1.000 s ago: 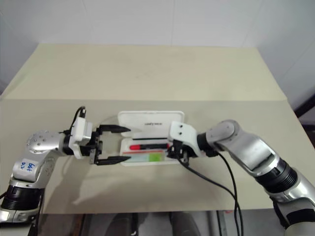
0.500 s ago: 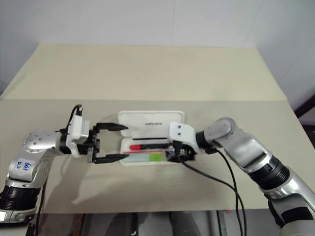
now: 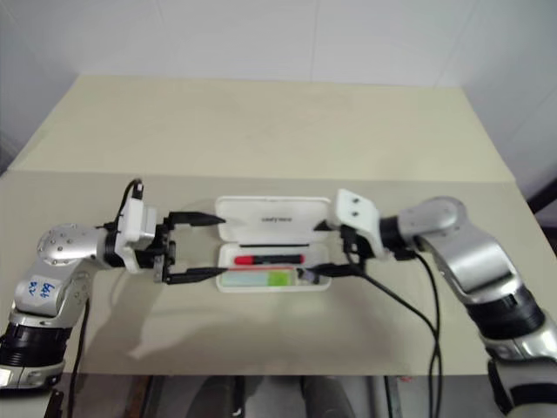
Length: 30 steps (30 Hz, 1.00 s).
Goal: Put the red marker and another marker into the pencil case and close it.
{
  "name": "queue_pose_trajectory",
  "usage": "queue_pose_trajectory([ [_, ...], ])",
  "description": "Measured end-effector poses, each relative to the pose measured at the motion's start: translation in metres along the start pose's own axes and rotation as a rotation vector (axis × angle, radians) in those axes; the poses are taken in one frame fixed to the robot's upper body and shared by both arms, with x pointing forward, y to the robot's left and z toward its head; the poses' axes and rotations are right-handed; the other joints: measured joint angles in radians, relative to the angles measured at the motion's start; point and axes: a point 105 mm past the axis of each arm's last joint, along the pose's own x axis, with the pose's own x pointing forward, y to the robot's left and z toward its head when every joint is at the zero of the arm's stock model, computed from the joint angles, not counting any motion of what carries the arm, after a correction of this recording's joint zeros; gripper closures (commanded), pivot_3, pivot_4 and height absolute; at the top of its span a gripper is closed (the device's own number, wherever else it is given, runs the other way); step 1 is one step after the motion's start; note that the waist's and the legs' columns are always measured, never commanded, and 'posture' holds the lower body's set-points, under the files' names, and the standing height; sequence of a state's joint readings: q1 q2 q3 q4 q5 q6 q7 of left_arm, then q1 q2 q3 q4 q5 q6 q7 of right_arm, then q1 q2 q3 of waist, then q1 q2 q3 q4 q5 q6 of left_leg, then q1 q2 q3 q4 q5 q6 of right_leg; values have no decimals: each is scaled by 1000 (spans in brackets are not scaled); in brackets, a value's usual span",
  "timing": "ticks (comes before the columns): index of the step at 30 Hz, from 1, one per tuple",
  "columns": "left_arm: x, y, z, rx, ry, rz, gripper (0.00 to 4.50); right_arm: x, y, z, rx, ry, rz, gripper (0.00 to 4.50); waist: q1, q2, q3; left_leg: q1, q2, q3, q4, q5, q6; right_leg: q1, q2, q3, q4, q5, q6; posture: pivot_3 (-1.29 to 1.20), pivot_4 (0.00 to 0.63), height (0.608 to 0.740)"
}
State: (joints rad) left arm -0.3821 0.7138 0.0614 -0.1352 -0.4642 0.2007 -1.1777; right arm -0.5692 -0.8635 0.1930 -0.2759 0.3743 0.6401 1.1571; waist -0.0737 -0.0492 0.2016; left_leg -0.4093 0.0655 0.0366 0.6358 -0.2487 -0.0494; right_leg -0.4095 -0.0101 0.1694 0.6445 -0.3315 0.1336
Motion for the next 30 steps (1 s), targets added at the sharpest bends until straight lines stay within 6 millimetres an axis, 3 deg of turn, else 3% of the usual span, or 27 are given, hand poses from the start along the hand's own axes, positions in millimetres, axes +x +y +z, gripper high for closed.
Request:
queue_pose_trajectory([
  [5,-1,7,4,23,-3,-1,0,-34,-4,32,-60,-335,-109,36,-12,0,0,3,1,0,0,0,0,2,2,1,2,0,0,0,150,740],
  [7,-2,9,3,27,-1,5,0,-47,-6,26,-33,-362,-167,36,-10,0,0,3,1,-1,0,0,0,2,2,0,2,0,0,0,150,740],
  [10,-5,12,0,11,4,21,0,-49,-1,7,16,-361,-183,36,-9,0,0,3,0,0,1,0,0,3,1,1,2,0,0,0,150,740],
  [14,-7,18,3,20,-8,25,895,-57,-4,8,19,-423,-222,0,-12,0,0,3,0,0,2,0,0,3,1,1,4,1,1,0,150,740],
  [18,-11,18,6,13,-20,14,2310,-64,-6,21,10,-488,-215,0,-11,0,0,4,0,0,2,1,-1,2,2,1,5,1,1,0,150,740],
  [24,-23,20,15,25,-30,43,4409,-64,-13,20,21,-496,-209,0,-12,0,0,3,0,0,3,1,-1,2,1,1,5,1,1,0,150,740],
  [30,-32,33,26,22,-85,174,4477,-54,-17,21,7,-495,-177,0,-11,0,0,3,0,0,3,1,-1,2,1,1,5,1,1,0,150,740],
])
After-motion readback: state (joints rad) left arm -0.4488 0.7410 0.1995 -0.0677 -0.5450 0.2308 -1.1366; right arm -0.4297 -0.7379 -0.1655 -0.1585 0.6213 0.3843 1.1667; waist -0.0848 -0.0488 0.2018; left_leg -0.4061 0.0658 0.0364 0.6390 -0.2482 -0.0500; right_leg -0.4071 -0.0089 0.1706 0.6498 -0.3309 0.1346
